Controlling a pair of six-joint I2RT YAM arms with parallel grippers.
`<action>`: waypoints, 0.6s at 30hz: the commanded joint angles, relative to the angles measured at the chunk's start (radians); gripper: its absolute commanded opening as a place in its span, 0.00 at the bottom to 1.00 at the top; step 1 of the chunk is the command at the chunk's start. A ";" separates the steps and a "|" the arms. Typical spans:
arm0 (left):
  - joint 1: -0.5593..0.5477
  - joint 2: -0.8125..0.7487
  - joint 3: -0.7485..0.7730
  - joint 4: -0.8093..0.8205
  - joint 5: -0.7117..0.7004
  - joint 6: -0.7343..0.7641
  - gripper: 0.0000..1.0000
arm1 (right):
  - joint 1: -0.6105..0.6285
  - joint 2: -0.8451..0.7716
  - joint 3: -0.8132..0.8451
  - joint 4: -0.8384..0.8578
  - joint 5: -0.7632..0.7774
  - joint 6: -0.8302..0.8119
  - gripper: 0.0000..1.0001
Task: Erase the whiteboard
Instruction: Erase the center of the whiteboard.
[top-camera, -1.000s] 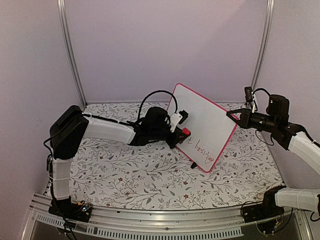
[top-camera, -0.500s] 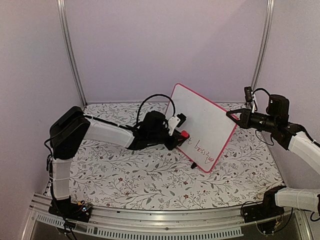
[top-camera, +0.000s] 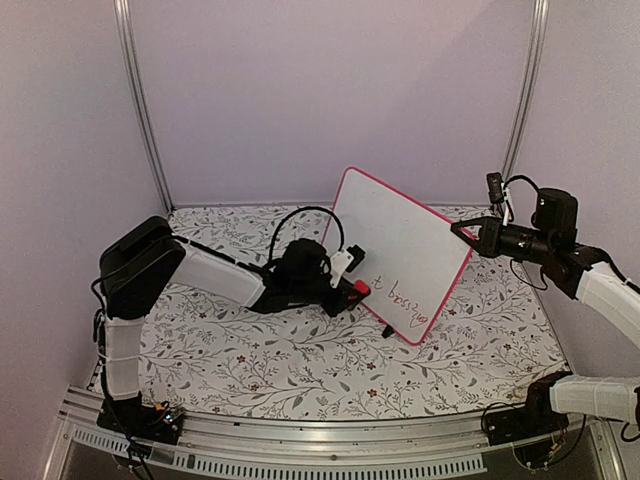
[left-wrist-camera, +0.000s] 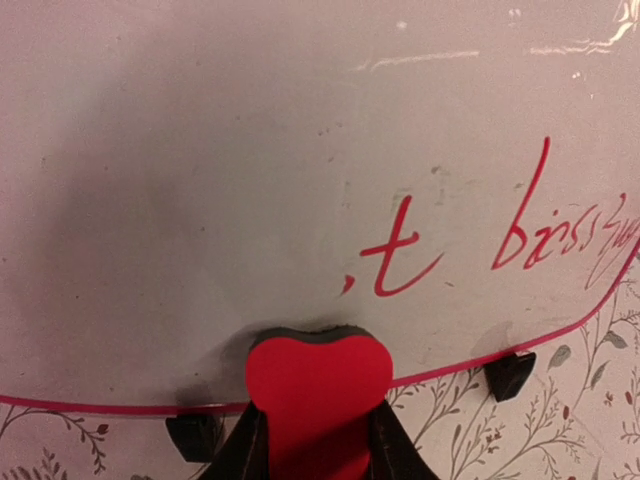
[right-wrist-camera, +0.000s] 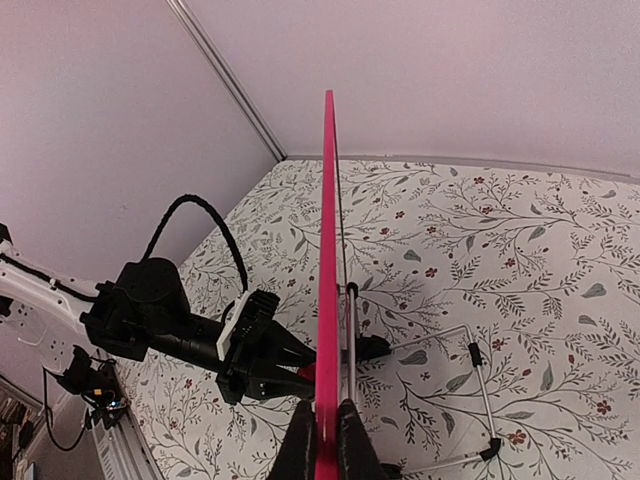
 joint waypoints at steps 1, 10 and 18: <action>-0.015 -0.015 0.051 0.016 0.023 0.002 0.00 | 0.026 0.028 -0.009 -0.101 -0.070 -0.018 0.00; -0.024 -0.006 0.141 -0.036 0.023 0.037 0.00 | 0.025 0.015 -0.010 -0.109 -0.061 -0.019 0.00; -0.024 -0.010 0.204 -0.054 0.027 0.046 0.00 | 0.025 0.014 -0.011 -0.107 -0.070 -0.019 0.00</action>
